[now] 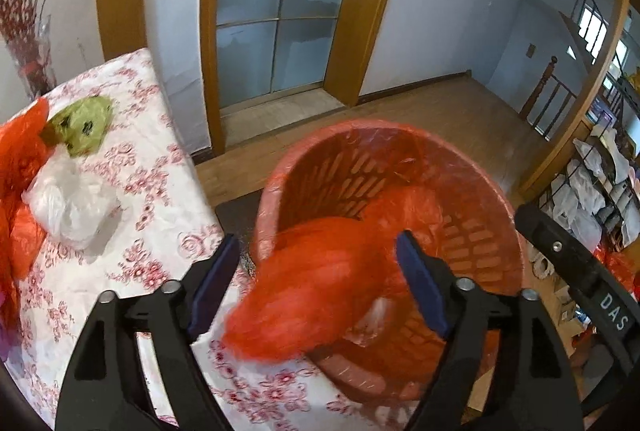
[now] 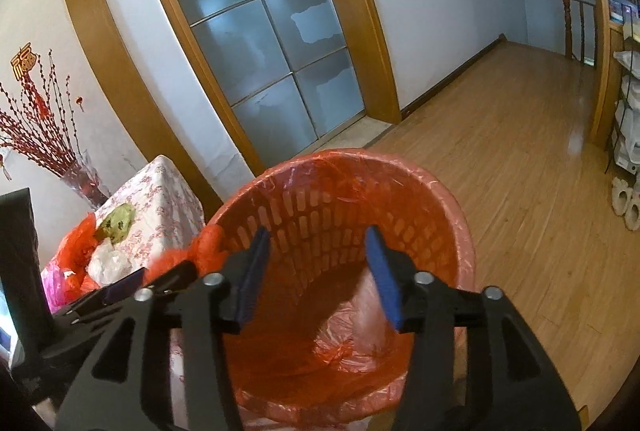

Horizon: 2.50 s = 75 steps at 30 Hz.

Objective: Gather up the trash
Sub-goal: 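Carry both items to the wastebasket and open both tools to drop them, then return to the table and grasp the crumpled white paper with the left tool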

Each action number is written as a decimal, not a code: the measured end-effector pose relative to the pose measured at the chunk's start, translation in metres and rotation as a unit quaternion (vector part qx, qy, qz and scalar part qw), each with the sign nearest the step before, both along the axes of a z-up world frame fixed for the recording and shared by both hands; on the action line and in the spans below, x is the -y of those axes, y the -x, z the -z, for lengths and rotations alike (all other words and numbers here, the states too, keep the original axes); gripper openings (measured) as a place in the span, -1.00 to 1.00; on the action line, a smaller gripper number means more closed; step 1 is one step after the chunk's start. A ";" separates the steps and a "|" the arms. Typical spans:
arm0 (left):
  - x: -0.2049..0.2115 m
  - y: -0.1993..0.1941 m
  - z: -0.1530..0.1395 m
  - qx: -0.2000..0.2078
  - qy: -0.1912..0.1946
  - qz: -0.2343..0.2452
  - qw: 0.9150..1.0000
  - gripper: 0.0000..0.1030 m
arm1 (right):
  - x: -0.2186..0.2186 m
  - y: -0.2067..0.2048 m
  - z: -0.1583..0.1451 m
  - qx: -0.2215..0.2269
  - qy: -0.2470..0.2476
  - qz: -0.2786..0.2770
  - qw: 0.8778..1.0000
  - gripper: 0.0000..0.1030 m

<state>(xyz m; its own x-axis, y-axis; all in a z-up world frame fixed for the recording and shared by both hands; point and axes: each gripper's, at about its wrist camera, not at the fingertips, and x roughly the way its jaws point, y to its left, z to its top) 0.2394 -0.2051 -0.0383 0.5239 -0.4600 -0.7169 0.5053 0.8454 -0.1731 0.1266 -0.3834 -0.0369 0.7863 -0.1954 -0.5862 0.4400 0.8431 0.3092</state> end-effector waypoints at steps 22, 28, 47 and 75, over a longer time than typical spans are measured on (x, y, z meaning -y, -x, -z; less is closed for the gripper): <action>-0.098 0.032 -0.023 0.048 -0.034 -0.073 0.996 0.63 | -0.048 0.021 -0.021 -0.006 0.048 -0.024 0.999 0.16; -0.158 0.050 -0.034 0.077 -0.041 -0.124 0.988 0.63 | -0.097 0.012 -0.027 -0.007 0.061 -0.075 0.995 0.16; -0.314 0.043 -0.014 0.053 -0.070 -0.292 0.952 0.54 | -0.246 -0.014 -0.021 -0.025 0.102 -0.222 0.969 0.16; -0.377 0.063 0.004 0.038 0.001 -0.304 0.952 -0.72 | -0.310 -0.049 -0.017 -0.023 0.105 -0.282 0.954 0.16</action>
<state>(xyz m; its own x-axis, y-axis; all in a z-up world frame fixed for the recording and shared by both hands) 0.1762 0.1720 -0.0428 0.7436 -0.0565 -0.6662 -0.0662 0.9853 -0.1575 0.1753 -0.0738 -0.0202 0.7761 0.1338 -0.6163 -0.0919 0.9908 0.0994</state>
